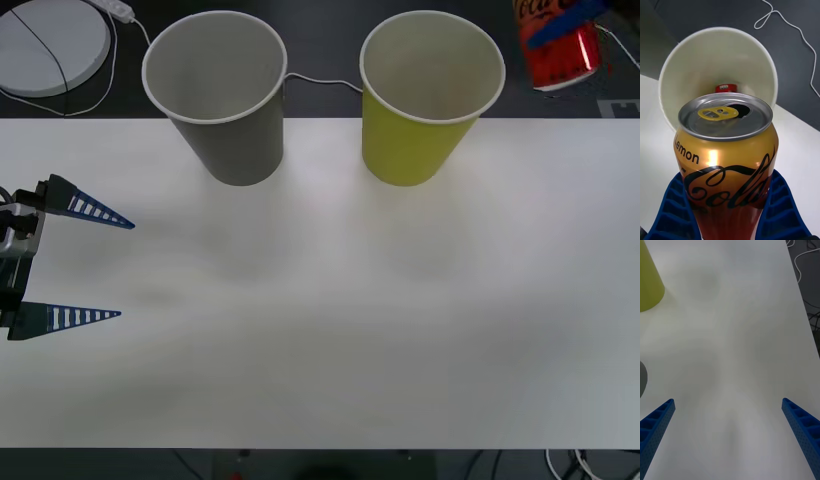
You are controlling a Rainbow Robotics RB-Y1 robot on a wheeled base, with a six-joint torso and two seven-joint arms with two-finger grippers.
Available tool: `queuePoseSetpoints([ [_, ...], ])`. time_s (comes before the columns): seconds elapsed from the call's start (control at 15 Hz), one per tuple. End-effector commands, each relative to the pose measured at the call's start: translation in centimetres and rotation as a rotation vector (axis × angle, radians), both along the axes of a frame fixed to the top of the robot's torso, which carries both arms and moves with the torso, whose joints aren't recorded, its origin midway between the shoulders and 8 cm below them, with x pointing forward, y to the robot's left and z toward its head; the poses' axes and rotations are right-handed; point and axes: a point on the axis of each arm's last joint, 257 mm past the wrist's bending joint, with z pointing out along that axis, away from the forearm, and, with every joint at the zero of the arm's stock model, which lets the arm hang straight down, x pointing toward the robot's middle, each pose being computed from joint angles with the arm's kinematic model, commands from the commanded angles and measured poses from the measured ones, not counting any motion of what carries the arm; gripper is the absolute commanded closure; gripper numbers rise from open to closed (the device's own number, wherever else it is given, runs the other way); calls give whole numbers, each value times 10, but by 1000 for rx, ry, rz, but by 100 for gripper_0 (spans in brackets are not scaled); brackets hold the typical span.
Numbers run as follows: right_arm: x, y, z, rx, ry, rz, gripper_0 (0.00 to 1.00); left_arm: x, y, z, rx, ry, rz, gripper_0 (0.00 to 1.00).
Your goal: Put the can into the green bin and the plastic bottle into the gray bin
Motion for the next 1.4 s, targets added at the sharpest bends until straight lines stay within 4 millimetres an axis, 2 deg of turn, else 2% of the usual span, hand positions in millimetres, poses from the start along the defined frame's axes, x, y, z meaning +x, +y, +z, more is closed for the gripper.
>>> queuePoseSetpoints([
  [0.07,22,21,3,-45,-25,8,100,0,0,0,0,0,0,0],
  [0.47,58,60,-1,-97,-65,40,100,0,0,0,0,0,0,0],
  [0.67,61,66,0,-121,-73,57,100,0,0,0,0,0,0,0],
  [0.73,61,66,0,-128,-75,67,97,0,0,0,0,0,0,0],
  [0.8,61,67,0,-143,-84,86,77,0,0,0,0,0,0,0],
  [0.87,61,67,-1,-158,-90,105,38,0,0,0,0,0,0,0],
  [0.93,61,67,-1,-173,-99,125,11,0,0,0,0,0,0,0],
  [1.0,61,67,-1,-179,-101,132,0,0,0,0,0,0,0,0],
  [1.4,59,64,0,-172,-92,122,0,0,0,0,0,0,0,0],
])
